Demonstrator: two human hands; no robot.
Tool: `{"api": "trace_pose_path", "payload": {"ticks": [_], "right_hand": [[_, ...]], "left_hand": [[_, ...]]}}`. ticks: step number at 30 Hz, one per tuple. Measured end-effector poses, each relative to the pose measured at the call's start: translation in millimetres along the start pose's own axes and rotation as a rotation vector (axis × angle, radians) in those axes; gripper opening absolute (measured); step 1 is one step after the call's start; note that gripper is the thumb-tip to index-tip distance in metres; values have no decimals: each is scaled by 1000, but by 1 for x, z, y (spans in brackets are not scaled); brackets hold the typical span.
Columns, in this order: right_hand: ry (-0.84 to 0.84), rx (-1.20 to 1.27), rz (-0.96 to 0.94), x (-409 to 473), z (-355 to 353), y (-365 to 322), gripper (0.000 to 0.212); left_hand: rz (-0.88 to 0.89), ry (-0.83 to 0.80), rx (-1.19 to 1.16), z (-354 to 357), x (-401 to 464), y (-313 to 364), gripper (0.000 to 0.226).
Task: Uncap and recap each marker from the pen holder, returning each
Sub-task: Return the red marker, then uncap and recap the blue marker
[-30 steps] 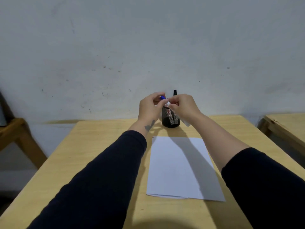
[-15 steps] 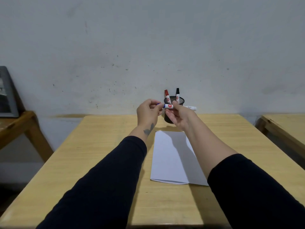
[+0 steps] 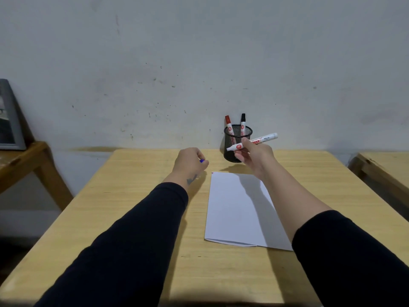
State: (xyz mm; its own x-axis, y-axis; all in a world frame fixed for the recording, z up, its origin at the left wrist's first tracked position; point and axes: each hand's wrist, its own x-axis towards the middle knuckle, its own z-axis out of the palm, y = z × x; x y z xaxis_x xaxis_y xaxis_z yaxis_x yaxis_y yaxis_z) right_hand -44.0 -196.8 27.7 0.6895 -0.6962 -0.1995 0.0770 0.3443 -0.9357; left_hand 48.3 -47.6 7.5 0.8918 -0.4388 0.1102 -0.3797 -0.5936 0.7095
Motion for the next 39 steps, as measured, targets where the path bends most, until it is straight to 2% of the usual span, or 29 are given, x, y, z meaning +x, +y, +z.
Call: {"api": "trace_pose_path", "payload": {"ticks": [5, 8, 10, 12, 14, 17, 22, 25, 39], "right_hand": [[-1, -68, -73, -1, 7, 21, 20], [47, -100, -120, -1, 8, 28, 21], [77, -157, -143, -1, 10, 33, 23], [75, -212, -143, -1, 13, 38, 23], [9, -224, -119, 0, 18, 43, 18], [-83, -154, -83, 2, 25, 52, 13], [14, -254, -215, 4, 26, 68, 23], [77, -447, -302, 14, 27, 77, 28], [79, -611, -342, 26, 26, 87, 21]], "left_hand": [[-107, -81, 68, 22, -1, -10, 16], [-82, -88, 55, 32, -4, -17, 19], [-27, -59, 44, 36, -7, -21, 31], [29, -19, 181, 38, -9, -27, 49], [70, 7, 319, 41, -13, -35, 63], [97, -41, 385, 45, -18, -48, 74], [103, -47, 405, 47, -19, -50, 75], [104, -39, 399, 47, -19, -52, 75], [102, -49, 402, 47, -20, -50, 75]]}}
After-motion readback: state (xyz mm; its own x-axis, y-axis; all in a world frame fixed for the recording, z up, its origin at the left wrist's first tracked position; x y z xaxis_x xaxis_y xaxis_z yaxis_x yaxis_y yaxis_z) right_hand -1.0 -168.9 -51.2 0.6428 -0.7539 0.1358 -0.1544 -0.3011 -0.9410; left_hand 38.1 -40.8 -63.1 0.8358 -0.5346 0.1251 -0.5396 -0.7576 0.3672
